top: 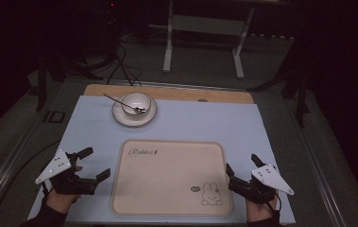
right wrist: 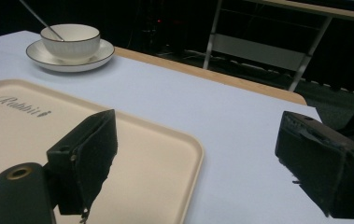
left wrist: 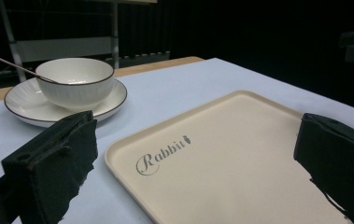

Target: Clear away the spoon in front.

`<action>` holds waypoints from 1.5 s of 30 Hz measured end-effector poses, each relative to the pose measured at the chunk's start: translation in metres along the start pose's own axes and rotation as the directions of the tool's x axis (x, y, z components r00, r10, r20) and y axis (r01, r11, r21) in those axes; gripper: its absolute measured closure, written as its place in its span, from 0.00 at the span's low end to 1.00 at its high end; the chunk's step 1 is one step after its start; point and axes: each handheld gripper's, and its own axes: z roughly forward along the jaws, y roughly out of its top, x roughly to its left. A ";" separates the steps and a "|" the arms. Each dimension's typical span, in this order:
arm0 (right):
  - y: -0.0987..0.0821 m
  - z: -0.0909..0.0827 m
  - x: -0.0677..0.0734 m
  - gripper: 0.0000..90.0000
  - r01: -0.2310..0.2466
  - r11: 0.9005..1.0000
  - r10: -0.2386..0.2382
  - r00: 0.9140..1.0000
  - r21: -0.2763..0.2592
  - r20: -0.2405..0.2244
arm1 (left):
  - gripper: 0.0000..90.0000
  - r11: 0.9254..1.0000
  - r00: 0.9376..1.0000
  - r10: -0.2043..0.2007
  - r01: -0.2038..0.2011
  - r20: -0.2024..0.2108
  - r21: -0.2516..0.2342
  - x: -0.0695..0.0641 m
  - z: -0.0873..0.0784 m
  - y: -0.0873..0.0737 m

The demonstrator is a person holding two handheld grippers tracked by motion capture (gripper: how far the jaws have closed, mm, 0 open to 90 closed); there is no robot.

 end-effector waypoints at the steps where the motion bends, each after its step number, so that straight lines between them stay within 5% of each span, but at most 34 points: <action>1: 0.000 0.000 0.000 0.14 0.000 1.000 0.000 1.000 0.000 0.000 | 0.00 1.000 1.000 0.003 -0.003 0.007 0.002 0.000 0.001 0.000; 27: 0.000 -0.012 0.004 0.13 -0.023 0.999 0.020 0.997 -0.039 -0.076 | 0.00 0.994 0.995 0.026 -0.036 0.097 0.104 -0.014 0.010 0.012; 35: 0.001 -0.014 0.007 0.13 -0.008 0.998 0.004 0.996 -0.057 -0.084 | 0.00 0.995 0.987 0.035 -0.049 0.158 0.083 -0.022 0.012 0.033; 45: 0.002 -0.015 0.008 0.13 -0.003 0.997 -0.003 0.996 -0.071 -0.085 | 0.01 0.989 0.982 0.123 -0.134 0.142 0.071 -0.017 0.011 0.075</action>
